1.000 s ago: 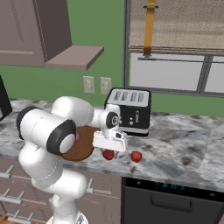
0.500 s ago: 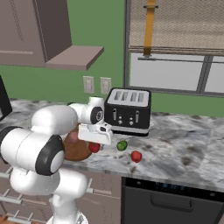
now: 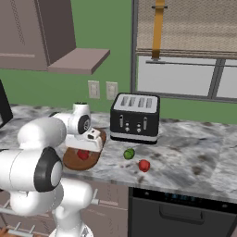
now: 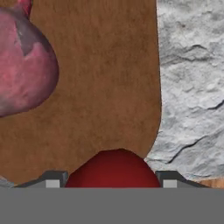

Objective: Place the avocado, onion, tomato, and bell pepper on the cutting board.

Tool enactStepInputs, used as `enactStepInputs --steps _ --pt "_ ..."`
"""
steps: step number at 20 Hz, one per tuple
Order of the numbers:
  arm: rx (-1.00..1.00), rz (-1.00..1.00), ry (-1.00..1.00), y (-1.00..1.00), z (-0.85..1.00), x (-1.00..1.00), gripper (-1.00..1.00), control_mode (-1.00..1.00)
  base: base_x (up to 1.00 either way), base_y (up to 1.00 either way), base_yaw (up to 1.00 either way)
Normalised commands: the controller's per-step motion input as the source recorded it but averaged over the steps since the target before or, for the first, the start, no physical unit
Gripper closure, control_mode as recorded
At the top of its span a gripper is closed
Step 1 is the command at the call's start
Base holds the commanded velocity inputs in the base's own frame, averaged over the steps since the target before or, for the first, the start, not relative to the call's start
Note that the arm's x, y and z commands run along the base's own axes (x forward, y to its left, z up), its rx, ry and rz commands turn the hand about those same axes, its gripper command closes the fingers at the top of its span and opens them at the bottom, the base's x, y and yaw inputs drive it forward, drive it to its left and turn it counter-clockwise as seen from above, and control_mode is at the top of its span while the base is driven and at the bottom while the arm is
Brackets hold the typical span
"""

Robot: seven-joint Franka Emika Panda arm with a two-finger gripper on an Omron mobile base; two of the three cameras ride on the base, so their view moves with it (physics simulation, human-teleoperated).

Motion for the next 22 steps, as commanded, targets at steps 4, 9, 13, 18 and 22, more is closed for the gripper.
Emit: enactStepInputs --steps 4,9,13,18,22 --pt "0.00 0.04 -0.02 0.63 0.00 0.43 1.00 -1.00 0.00 0.00 0.00" --pt "0.00 0.02 0.00 0.34 -0.05 0.19 1.00 -1.00 0.00 0.00 0.00" --pt "0.00 0.00 0.00 0.10 -0.24 0.05 1.00 -1.00 0.00 0.00 0.00" --pt "0.00 0.00 0.00 0.14 -0.30 0.02 1.00 -1.00 0.00 0.00 0.00" --pt "0.00 0.00 0.00 0.05 -0.33 0.01 1.00 -1.00 0.00 0.00 0.00"
